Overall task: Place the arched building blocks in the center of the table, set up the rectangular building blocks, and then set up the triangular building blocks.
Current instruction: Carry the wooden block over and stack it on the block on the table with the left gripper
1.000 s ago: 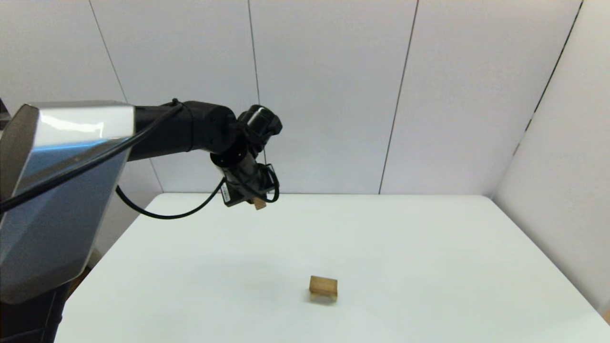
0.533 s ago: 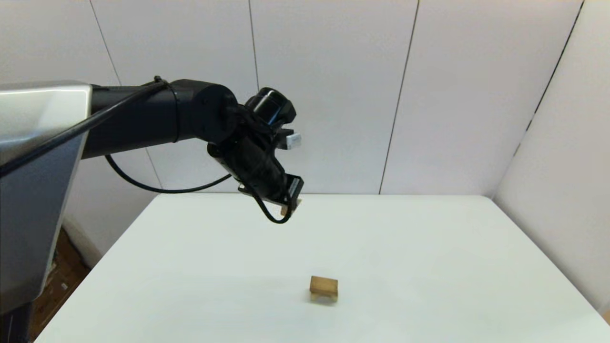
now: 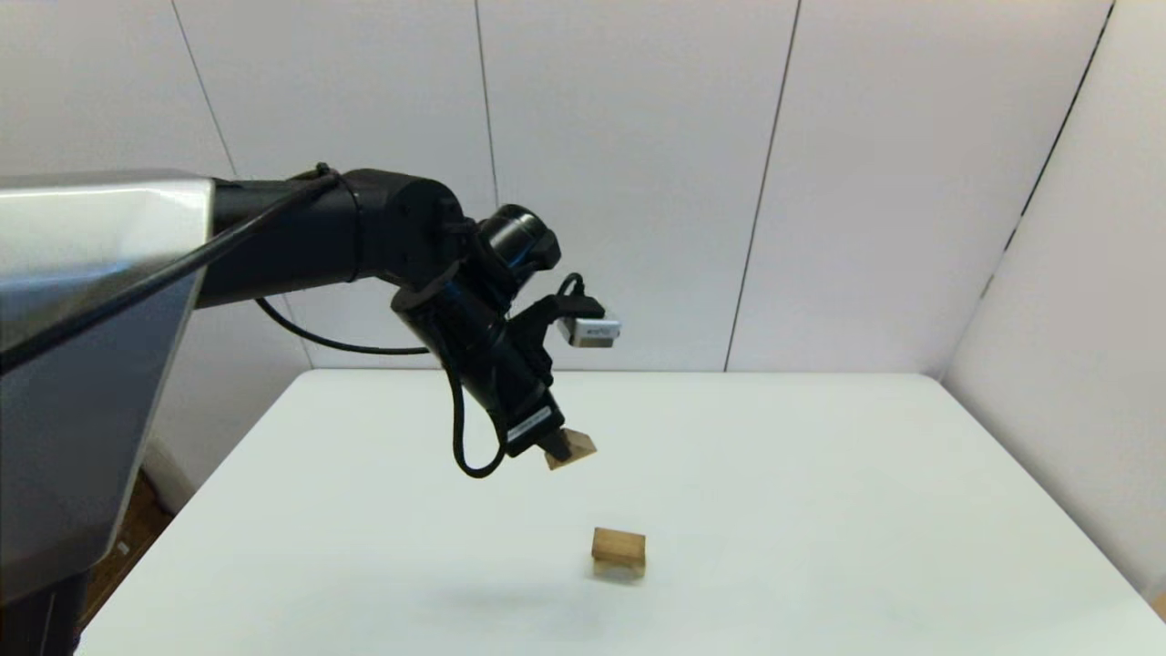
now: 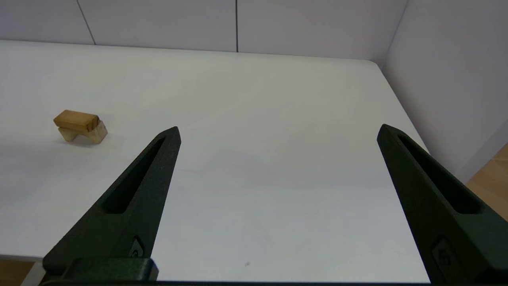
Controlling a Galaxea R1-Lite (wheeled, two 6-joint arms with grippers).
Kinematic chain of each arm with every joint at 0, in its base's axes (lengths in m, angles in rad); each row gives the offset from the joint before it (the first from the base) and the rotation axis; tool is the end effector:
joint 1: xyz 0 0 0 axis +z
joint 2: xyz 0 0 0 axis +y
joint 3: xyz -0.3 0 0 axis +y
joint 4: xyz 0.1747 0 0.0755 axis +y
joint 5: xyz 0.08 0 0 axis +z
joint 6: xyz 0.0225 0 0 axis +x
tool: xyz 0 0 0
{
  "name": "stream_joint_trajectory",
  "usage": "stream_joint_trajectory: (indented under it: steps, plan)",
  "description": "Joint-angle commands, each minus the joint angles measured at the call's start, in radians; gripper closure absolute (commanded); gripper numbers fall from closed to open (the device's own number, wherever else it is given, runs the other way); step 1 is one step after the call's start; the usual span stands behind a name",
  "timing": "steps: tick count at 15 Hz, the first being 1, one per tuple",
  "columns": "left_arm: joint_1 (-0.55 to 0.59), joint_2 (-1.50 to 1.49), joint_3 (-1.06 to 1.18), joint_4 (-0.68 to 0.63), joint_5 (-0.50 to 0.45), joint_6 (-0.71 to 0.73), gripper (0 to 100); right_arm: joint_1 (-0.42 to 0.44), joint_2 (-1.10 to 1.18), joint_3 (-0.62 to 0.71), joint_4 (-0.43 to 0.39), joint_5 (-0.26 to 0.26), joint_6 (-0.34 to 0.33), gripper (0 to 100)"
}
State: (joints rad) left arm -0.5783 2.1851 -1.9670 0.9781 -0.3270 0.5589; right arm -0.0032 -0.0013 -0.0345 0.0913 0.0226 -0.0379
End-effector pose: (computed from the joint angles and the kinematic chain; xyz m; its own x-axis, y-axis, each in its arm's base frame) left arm 0.3284 -0.2230 0.1868 0.1146 -0.4584 -0.8813 0.9356 0.3481 -0.0594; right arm -0.0258 0.0006 0.0756 0.9983 0.0194 -0.0555 -0.0215 0.9991 -0.0366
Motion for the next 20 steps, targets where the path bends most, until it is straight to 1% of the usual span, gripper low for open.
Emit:
stream_joint_trajectory:
  steps: [1,4,6,8,13,16,20]
  plan:
    - [-0.002,0.091,-0.003,-0.032,-0.004,0.078,100,0.0,0.0,-0.001,0.001,0.0,0.0,0]
    - [-0.005,0.133,-0.003,-0.076,-0.004,0.081,100,0.0,0.0,0.001,0.001,0.0,0.0,0]
    - [-0.005,0.151,-0.001,-0.078,-0.004,0.128,100,0.0,0.0,-0.001,-0.001,0.0,0.0,0]
    - [-0.021,0.171,-0.003,-0.088,-0.003,0.136,100,0.0,0.001,0.001,-0.001,0.0,0.0,0]
    - [-0.069,0.24,-0.003,-0.173,-0.004,0.145,100,0.0,0.0,0.001,-0.001,0.0,0.0,0]
    - [-0.098,0.252,-0.001,-0.176,-0.004,0.145,100,0.0,0.0,0.001,0.001,0.0,0.0,0]
    - [-0.106,0.28,-0.001,-0.18,0.002,0.15,100,0.0,0.0,0.001,-0.001,0.0,0.0,0]
